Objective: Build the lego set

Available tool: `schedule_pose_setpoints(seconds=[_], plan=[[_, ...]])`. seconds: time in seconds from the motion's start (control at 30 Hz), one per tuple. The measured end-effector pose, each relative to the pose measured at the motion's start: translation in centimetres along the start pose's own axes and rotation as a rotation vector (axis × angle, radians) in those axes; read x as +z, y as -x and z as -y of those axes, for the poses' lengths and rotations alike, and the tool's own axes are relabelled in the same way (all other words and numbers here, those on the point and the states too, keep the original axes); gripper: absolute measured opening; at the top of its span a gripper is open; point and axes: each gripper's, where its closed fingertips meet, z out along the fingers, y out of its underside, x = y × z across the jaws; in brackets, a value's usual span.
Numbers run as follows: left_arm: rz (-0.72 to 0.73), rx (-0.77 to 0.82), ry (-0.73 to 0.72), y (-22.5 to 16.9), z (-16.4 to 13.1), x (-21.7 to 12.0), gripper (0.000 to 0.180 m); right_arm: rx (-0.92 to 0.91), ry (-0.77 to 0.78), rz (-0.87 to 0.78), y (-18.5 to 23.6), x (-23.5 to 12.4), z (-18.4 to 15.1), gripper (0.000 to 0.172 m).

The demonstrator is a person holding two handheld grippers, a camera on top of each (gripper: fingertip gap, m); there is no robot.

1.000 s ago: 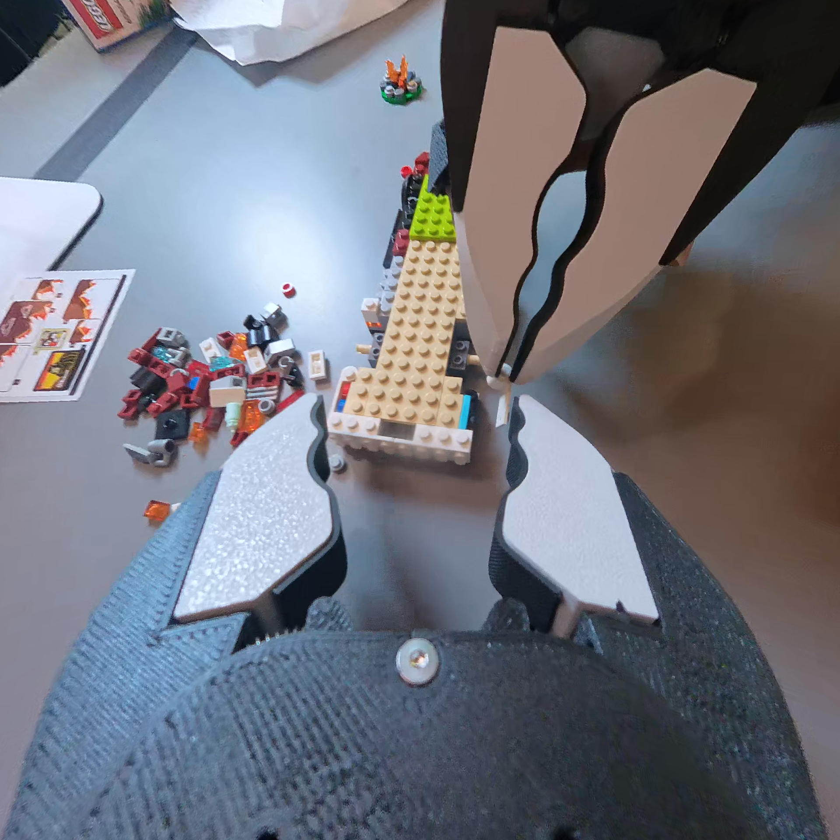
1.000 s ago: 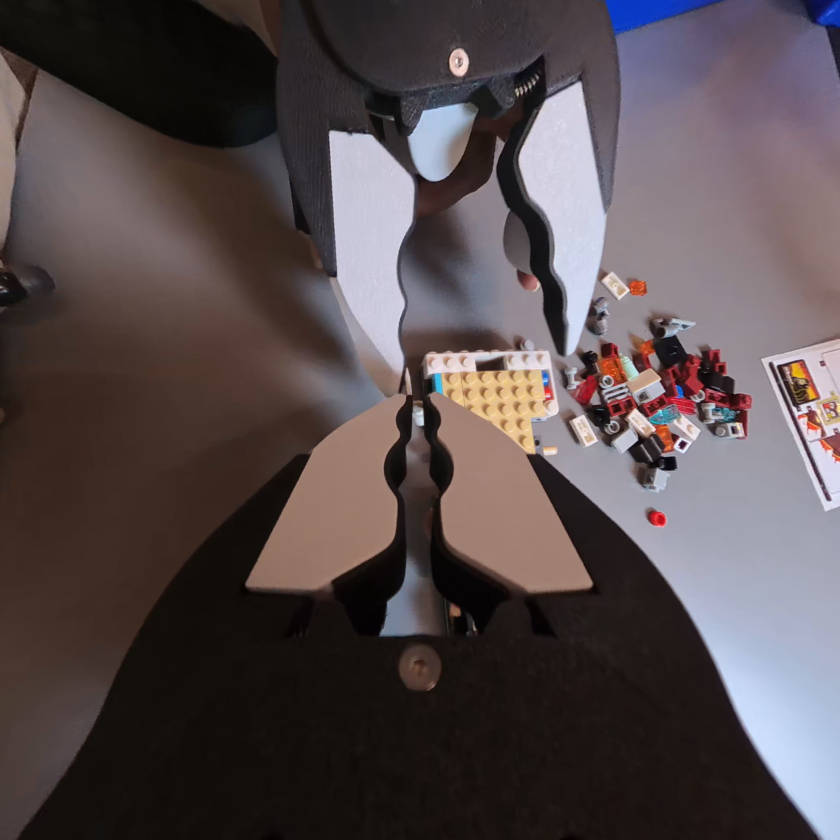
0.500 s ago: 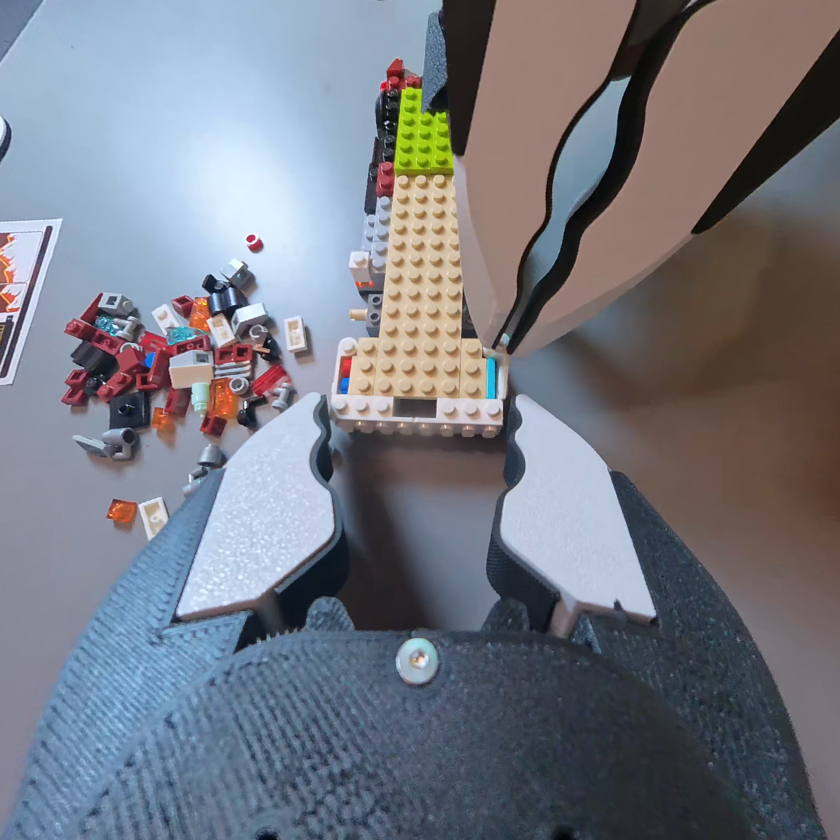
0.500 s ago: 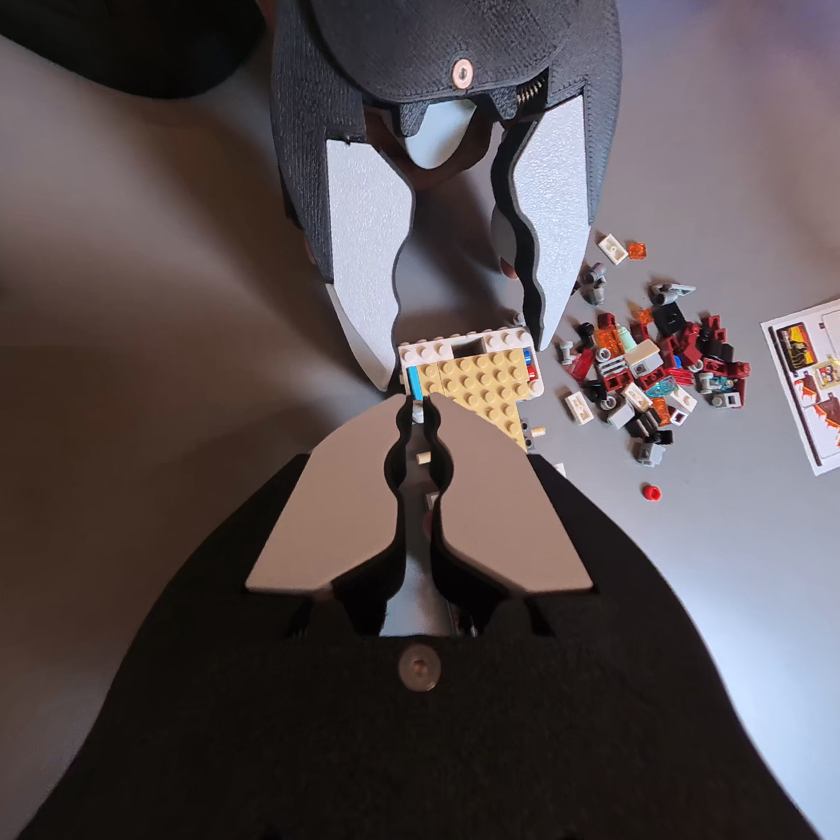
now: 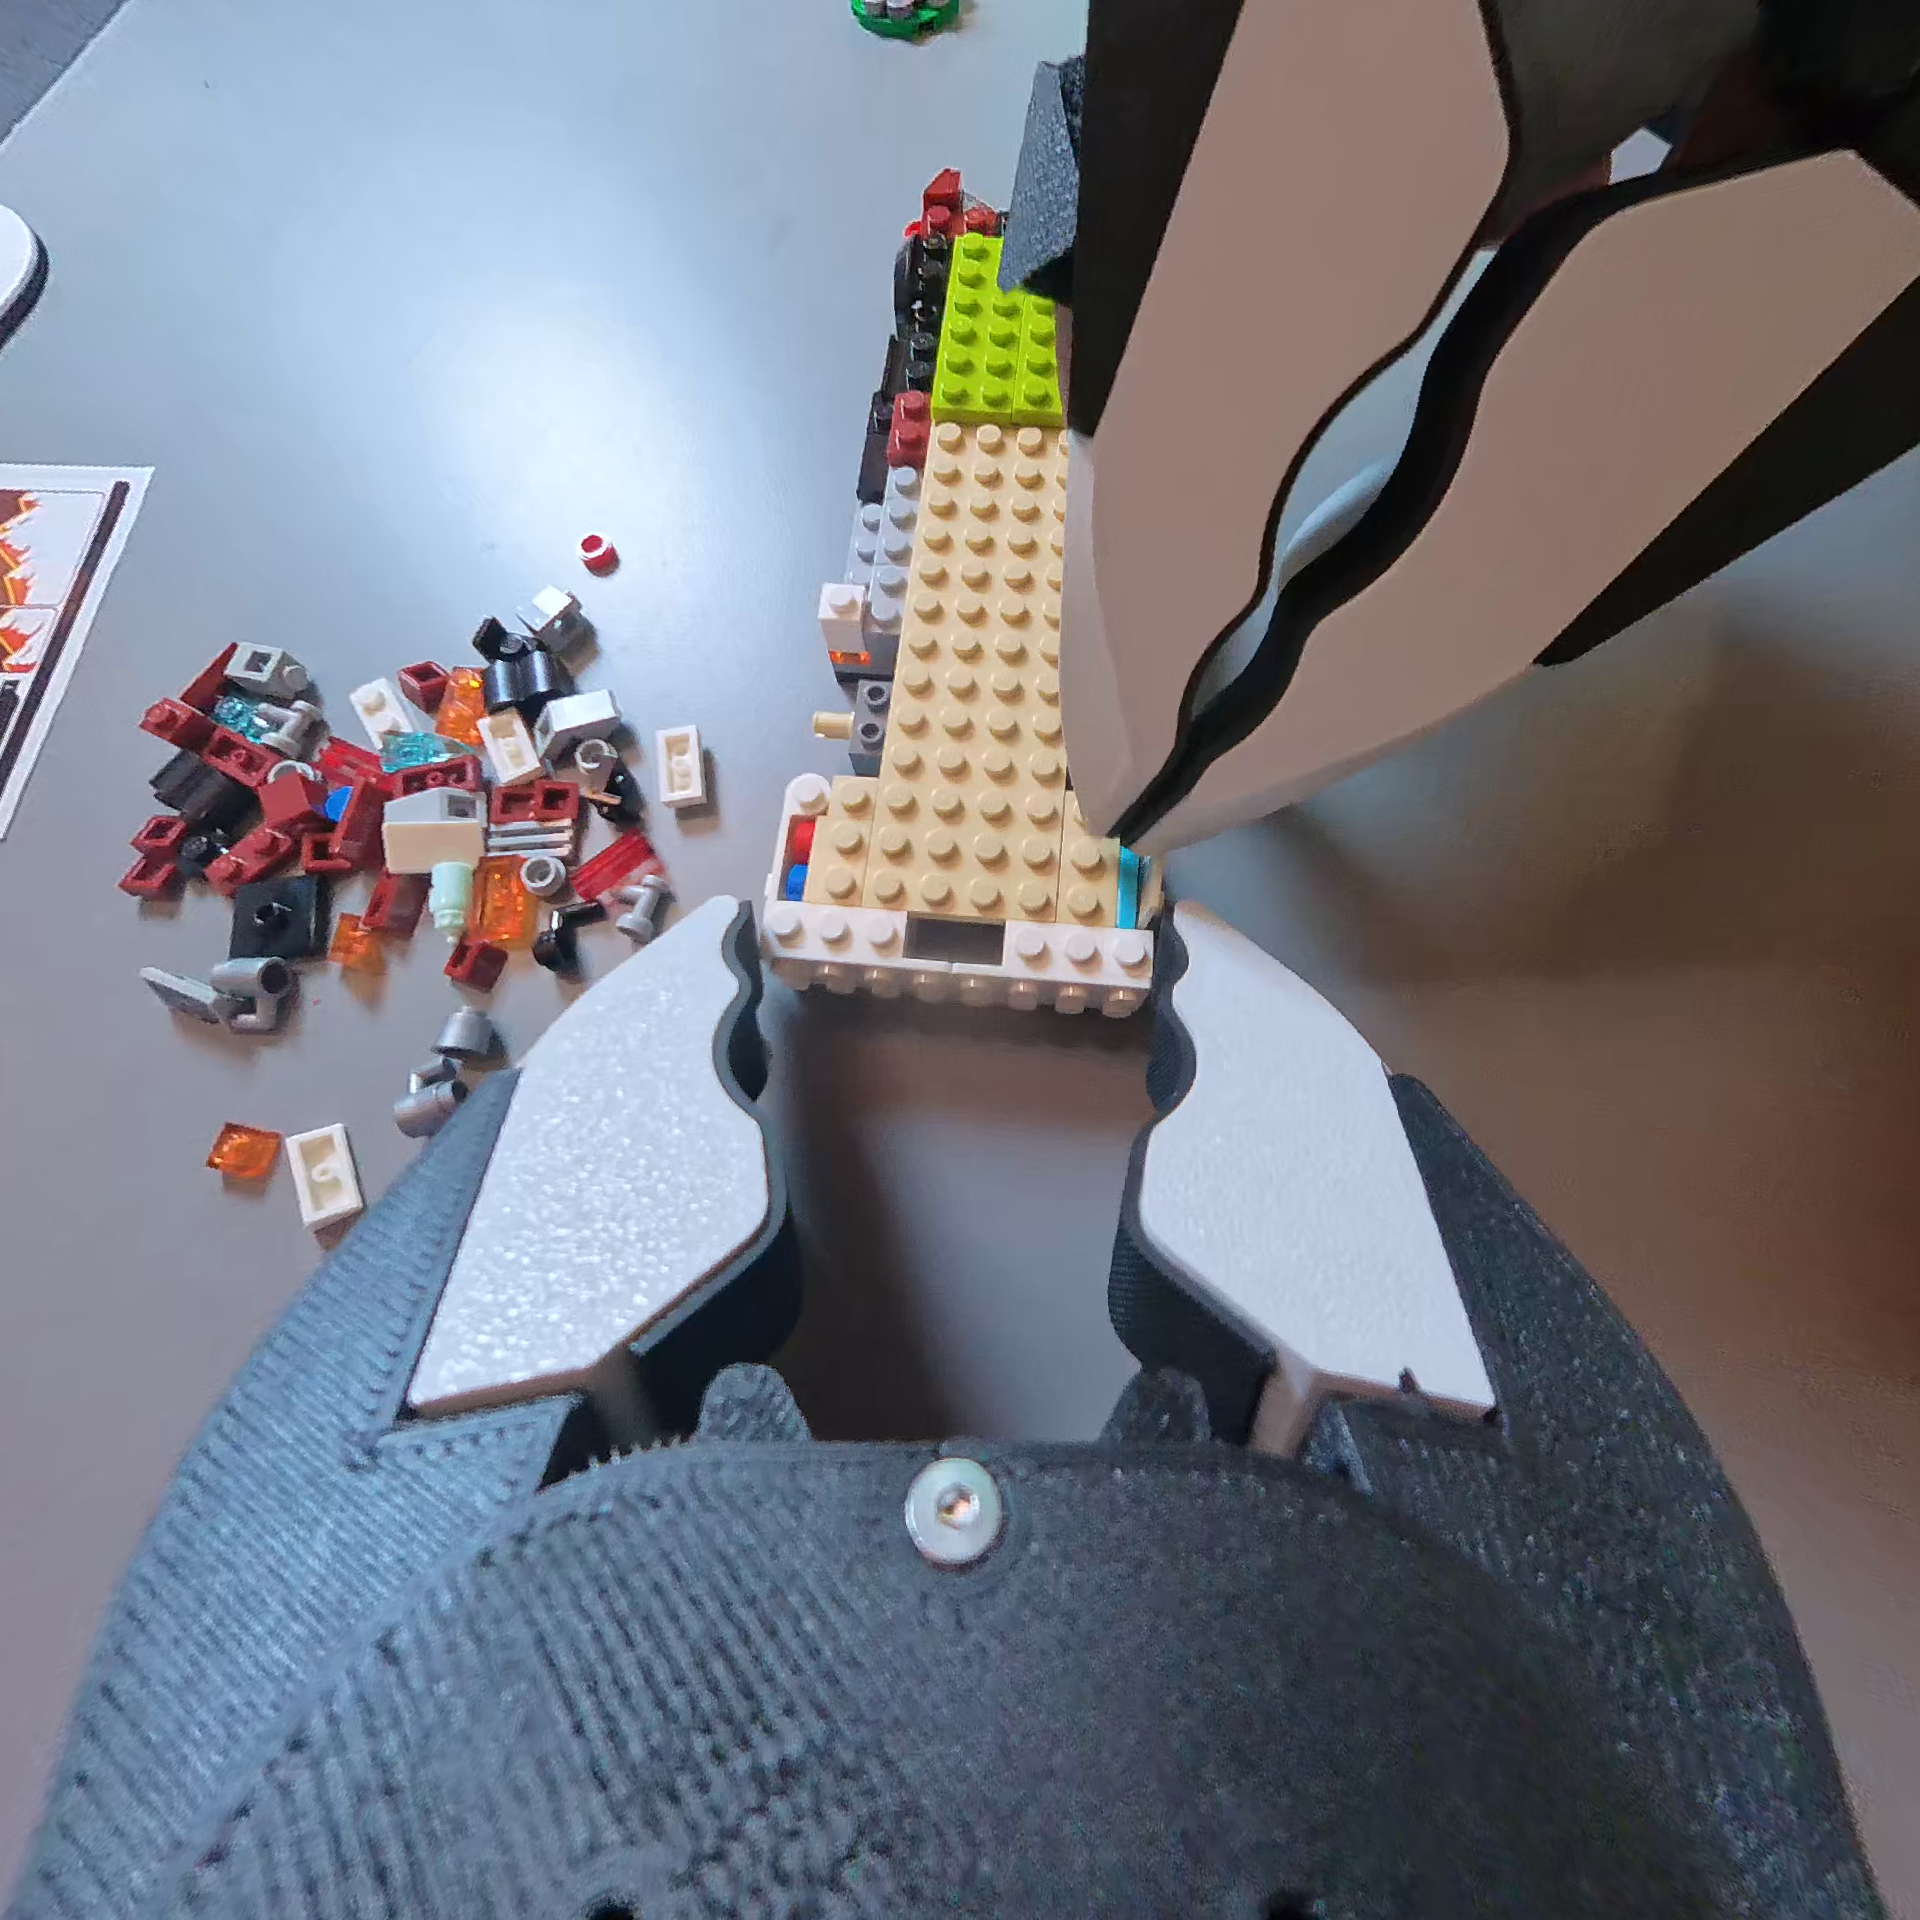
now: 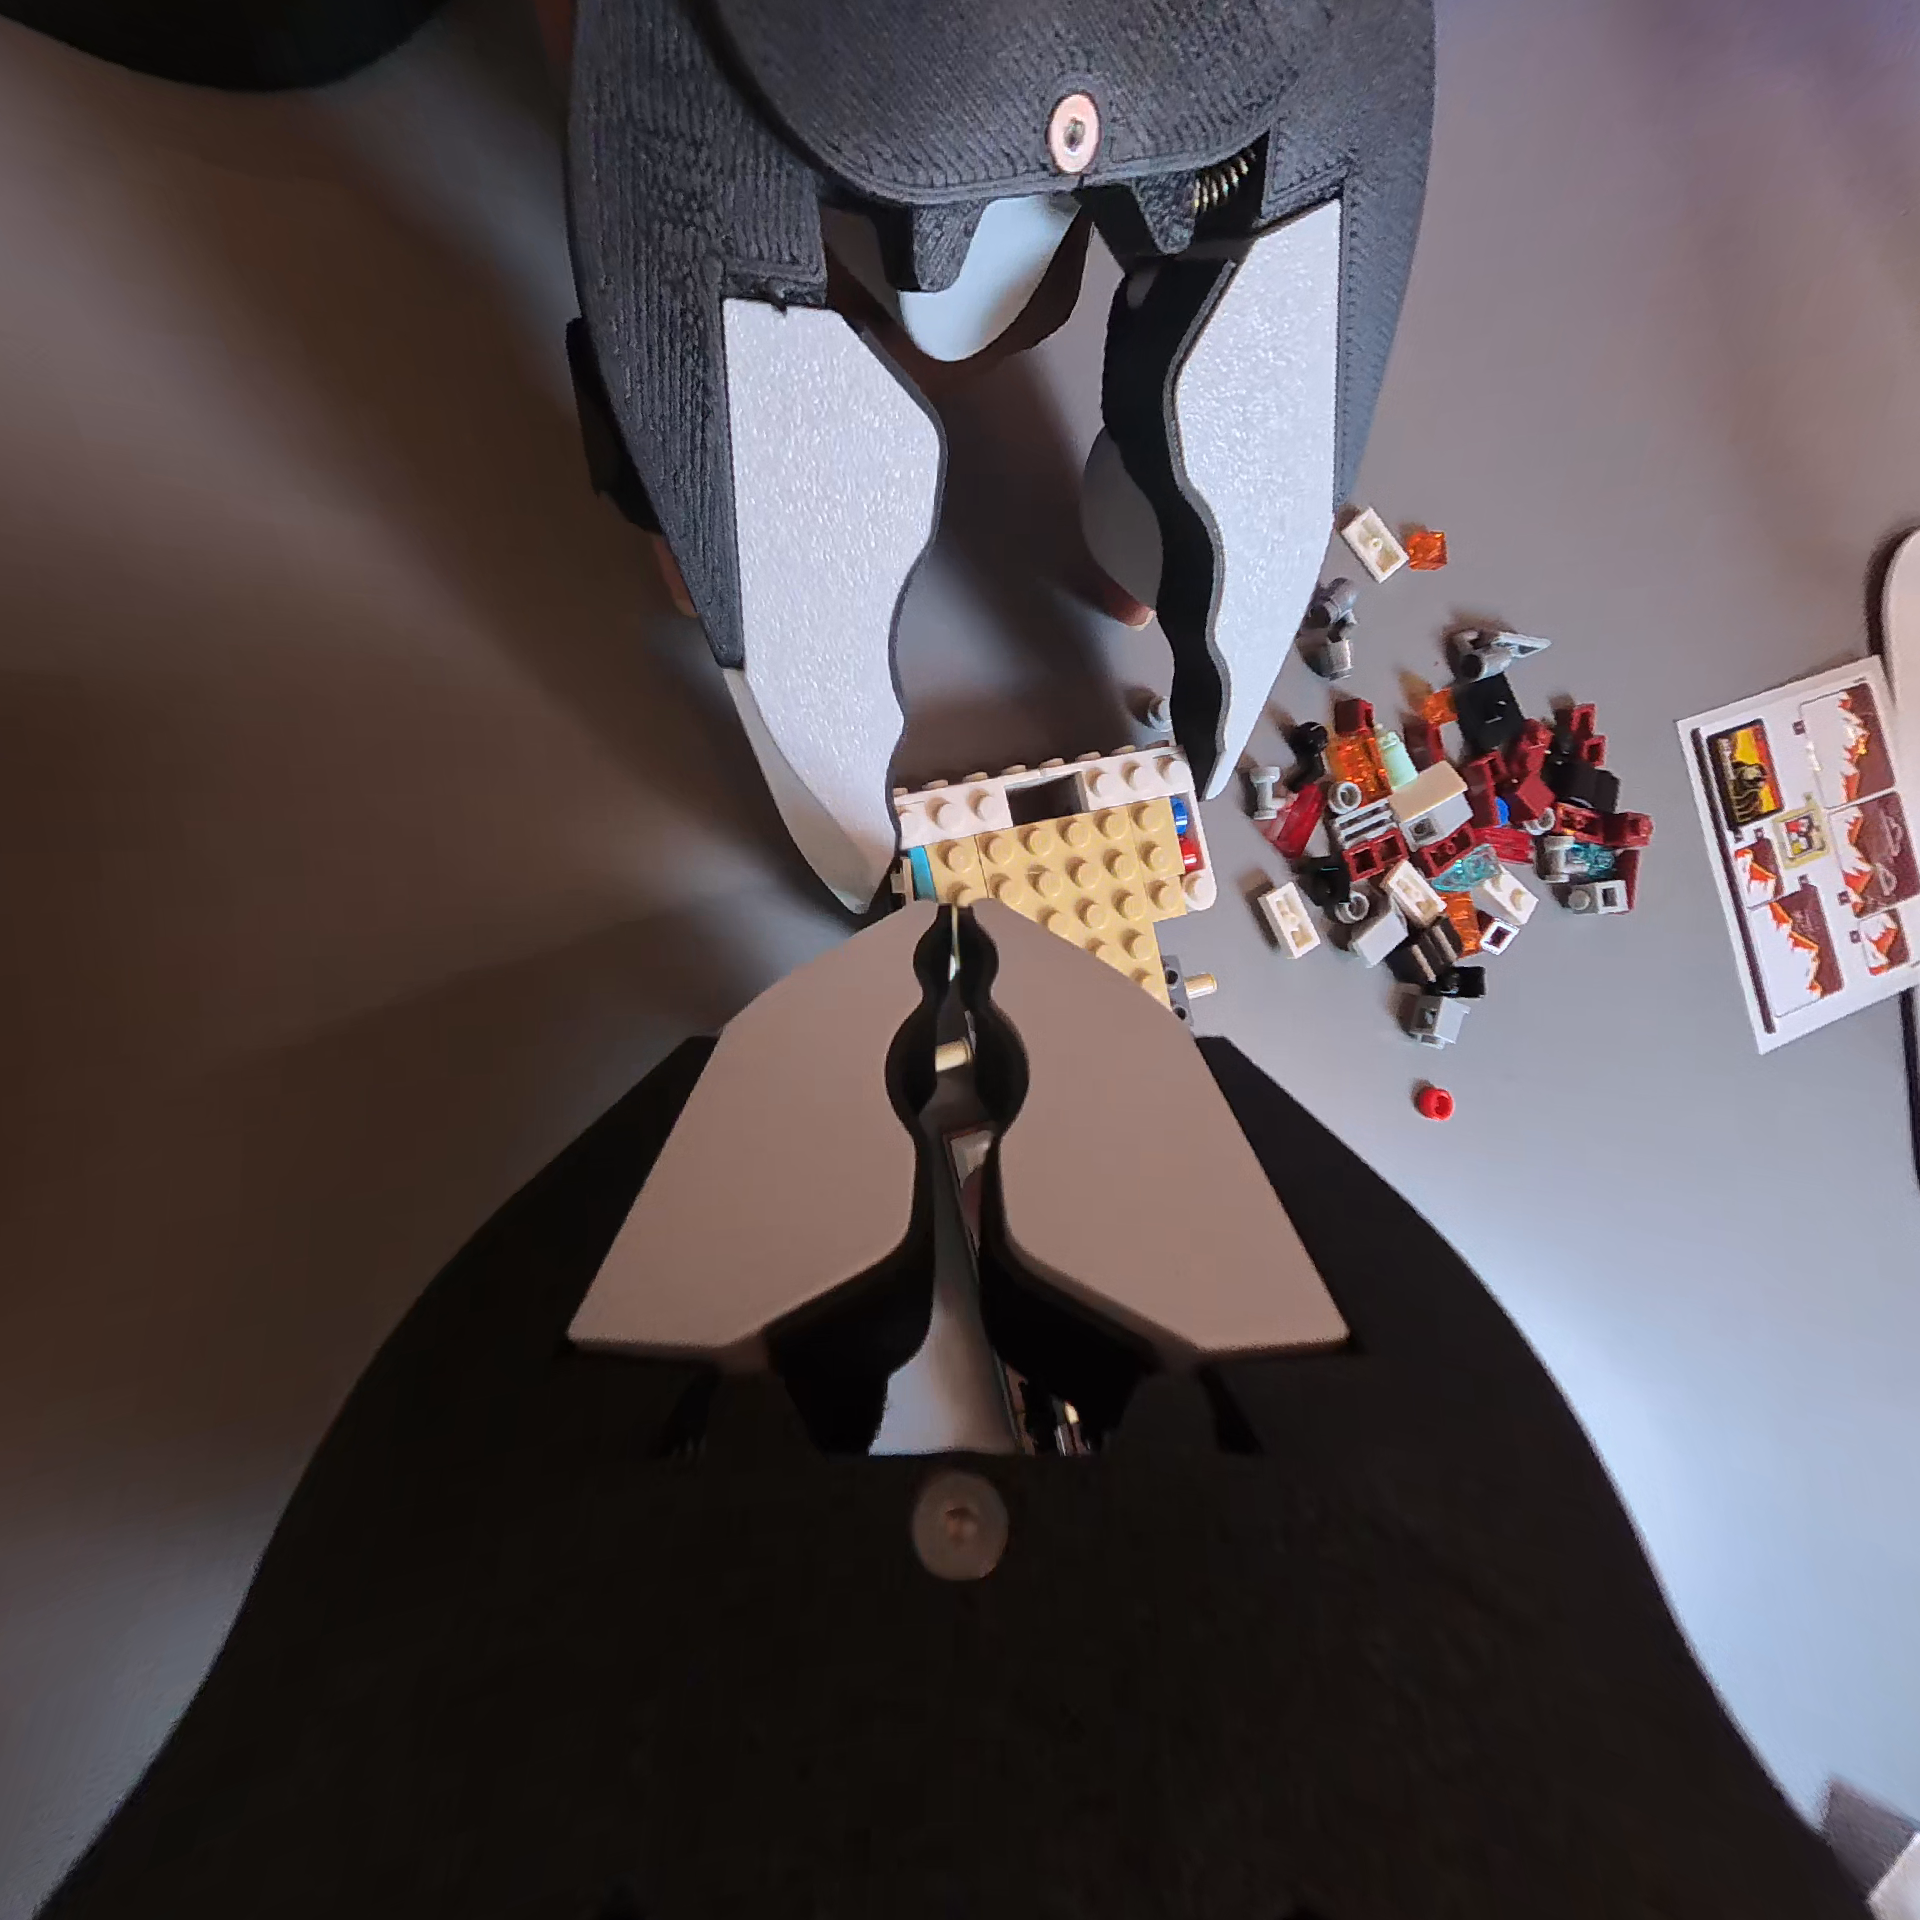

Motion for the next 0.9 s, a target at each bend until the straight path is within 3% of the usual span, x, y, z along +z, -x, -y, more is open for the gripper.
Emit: schedule_pose_setpoints(seconds=[0.2,0.5,0.9], plan=[[0.003,0.001,-0.002,0.1,0.0,0.0,0.073,0.03,-0.047,0.017,-0.4,-1.3,0.1,0.005],[0.005,0.002,-0.004,0.1,0.0,-0.1,0.073,-0.017,0.032,0.013,0.4,-0.3,-0.5,0.002],[-0.028,-0.001,0.003,-0.2,-0.4,-0.3,0.079,-0.173,0.077,0.019,0.6,-0.1,-0.2,0.001]])
